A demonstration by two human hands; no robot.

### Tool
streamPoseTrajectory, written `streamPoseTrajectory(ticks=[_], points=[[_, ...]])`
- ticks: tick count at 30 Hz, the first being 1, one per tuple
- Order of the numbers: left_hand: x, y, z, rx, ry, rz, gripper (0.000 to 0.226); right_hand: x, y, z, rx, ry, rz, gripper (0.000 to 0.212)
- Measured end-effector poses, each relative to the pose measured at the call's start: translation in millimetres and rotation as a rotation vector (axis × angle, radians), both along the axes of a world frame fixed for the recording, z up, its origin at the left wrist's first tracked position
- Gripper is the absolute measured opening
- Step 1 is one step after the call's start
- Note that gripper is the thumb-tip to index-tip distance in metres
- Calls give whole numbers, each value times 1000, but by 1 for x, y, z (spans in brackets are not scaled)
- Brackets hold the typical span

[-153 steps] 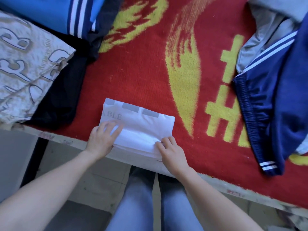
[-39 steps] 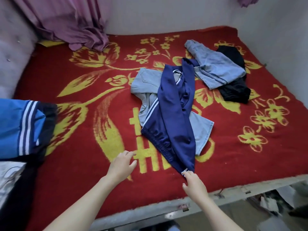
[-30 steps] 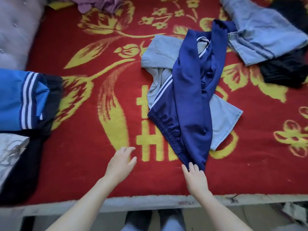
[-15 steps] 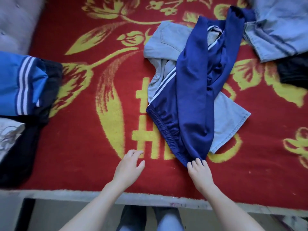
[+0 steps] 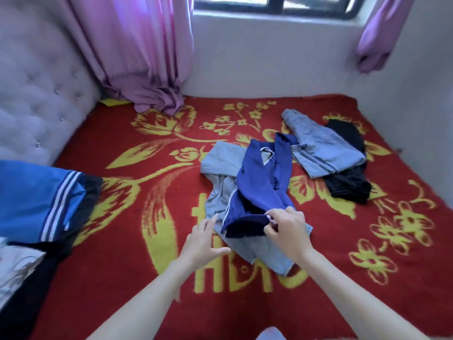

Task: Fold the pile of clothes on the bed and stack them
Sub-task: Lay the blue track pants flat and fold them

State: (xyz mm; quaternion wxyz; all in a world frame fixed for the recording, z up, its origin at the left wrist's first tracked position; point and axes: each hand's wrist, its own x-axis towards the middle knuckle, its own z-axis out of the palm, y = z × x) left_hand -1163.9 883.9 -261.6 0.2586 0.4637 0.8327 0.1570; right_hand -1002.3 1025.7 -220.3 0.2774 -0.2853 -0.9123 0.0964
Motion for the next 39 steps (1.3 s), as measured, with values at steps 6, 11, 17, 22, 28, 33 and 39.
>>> streamPoseTrajectory(ticks=[6,11,17,22,28,33,39], points=[[-4,15,63,104,67,-217,122,-38,11,161,-288,178,-14,16],[17,31,86,295,113,-147,125,-69,-1,255,-570,322,199,37],[-15,29,112,674,146,132,108,-66,-13,321,-498,432,289,59],[-57,15,146,907,2,221,53,-48,-17,383,-435,622,387,63],[-118,-31,261,1117,-252,330,27,-21,20,410,-374,725,207,56],[-153,-63,342,1278,-488,337,25,-33,29,396,-316,769,109,44],[-149,-96,425,1443,-446,245,15,-53,30,399,-338,894,137,31]])
